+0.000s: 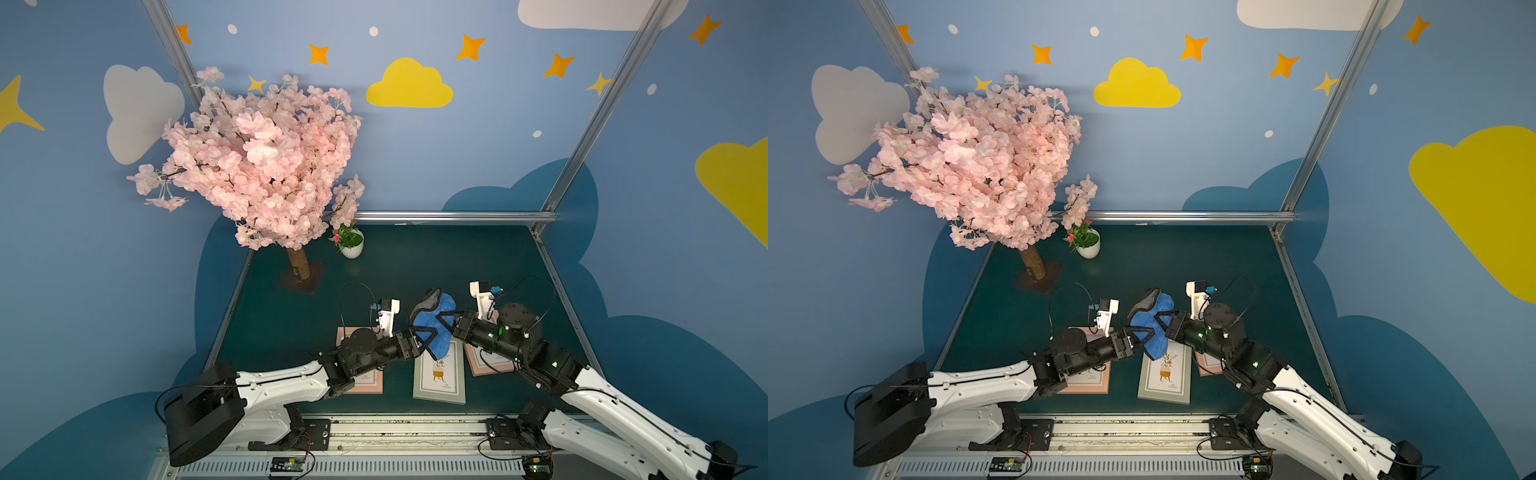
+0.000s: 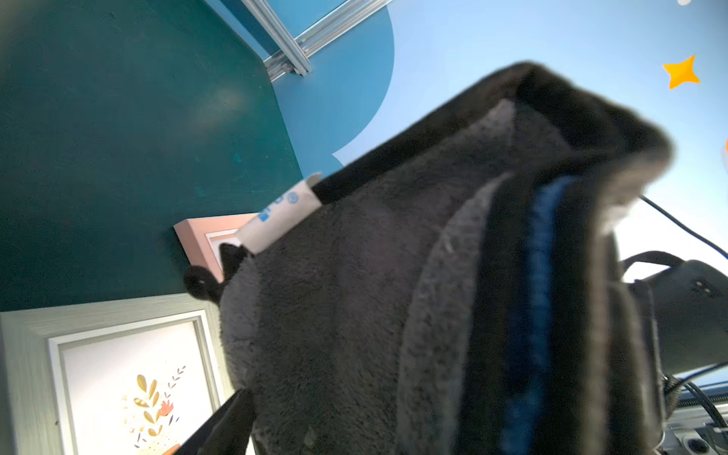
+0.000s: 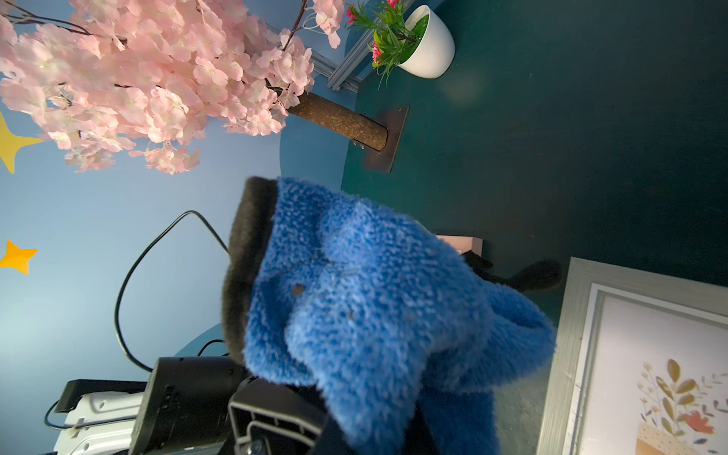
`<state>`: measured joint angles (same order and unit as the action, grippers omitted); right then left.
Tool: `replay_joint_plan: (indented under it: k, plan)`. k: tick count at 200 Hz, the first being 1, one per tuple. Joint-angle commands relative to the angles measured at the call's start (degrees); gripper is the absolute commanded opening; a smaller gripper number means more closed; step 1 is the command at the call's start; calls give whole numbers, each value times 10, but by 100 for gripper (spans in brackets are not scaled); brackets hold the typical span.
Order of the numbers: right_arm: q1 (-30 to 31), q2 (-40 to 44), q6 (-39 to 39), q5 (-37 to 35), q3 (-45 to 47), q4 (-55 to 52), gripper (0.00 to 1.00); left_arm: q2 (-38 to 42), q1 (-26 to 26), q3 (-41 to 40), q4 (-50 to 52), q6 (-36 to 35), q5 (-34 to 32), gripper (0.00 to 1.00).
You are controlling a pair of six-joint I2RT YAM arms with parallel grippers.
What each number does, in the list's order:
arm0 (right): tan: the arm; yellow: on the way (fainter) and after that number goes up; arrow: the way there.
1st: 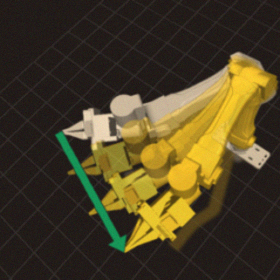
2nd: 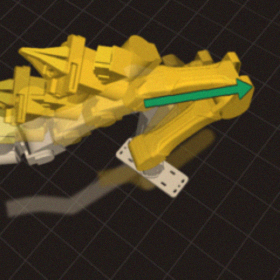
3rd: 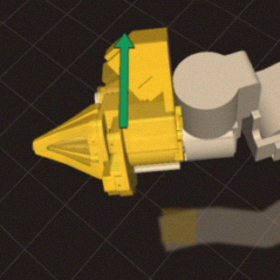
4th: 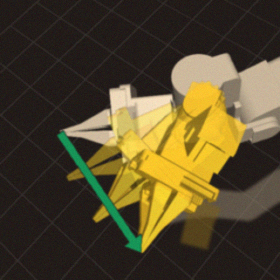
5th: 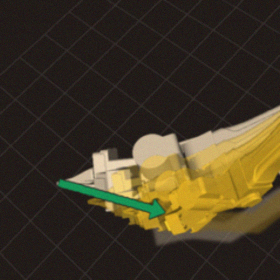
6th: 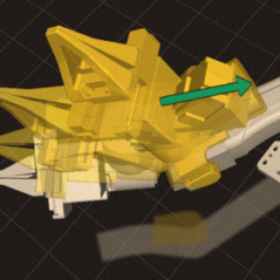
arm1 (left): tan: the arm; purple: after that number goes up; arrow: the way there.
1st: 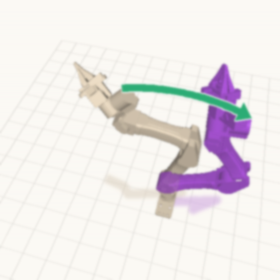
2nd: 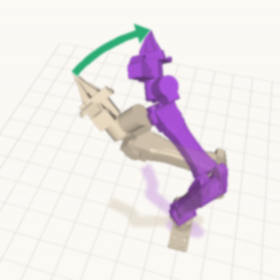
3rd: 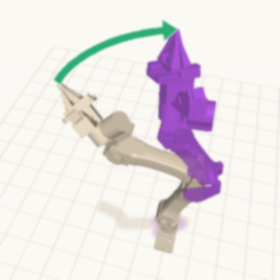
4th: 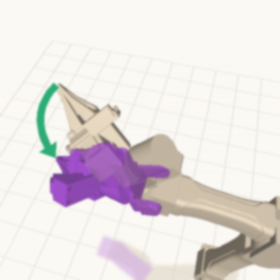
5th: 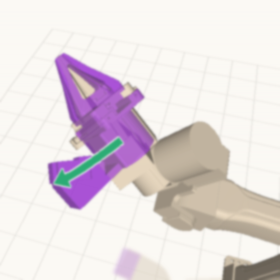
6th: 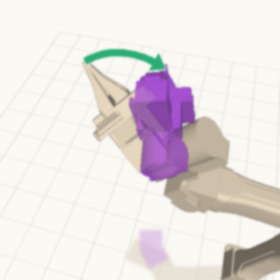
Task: Wipe the picture frame with a cloth
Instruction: Adjust the cleaning item.
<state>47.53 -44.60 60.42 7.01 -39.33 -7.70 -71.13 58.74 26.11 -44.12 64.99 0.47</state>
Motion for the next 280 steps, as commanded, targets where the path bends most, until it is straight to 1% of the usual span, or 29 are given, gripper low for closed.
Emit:
replay_joint_plan:
  k: [1, 22, 38, 63, 98, 124, 158, 201, 241, 260, 280]
  plan:
    - [8, -3, 14, 12, -14, 35, 0, -13, 1, 19, -5, 23, -11, 82]
    - [15, -2, 14, 1, -14, 36, 0, -21, 1, 21, -29, 33, -11, 72]
    - [18, -3, 14, -2, -14, 37, 0, -21, 1, 19, -31, 42, -14, 61]
    - [22, -14, 15, 2, -14, 41, 0, -17, 2, 12, -51, 46, -20, 52]
    - [33, -29, 19, 0, -13, 56, 0, -4, 1, 19, -50, 39, -23, 48]
    - [40, -35, 19, -4, -13, 59, 0, 5, 2, 16, -37, 34, -30, 37]
    - [50, -44, 19, -10, -12, 51, 0, 21, 2, 15, -29, 29, -41, 27]
    - [54, -39, 11, -35, -8, 3, 0, 44, 0, 19, 6, 18, -47, 3]
    - [53, -23, -20, -82, -23, -102, 0, 67, 1, 15, 73, 14, -40, 2]
    - [54, -26, -28, -83, -16, -125, 9, 80, 2, 19, 127, 12, -28, 2]
    - [54, -35, -28, -73, -2, -146, 12, 84, 4, 38, 200, 1, -5, 3]
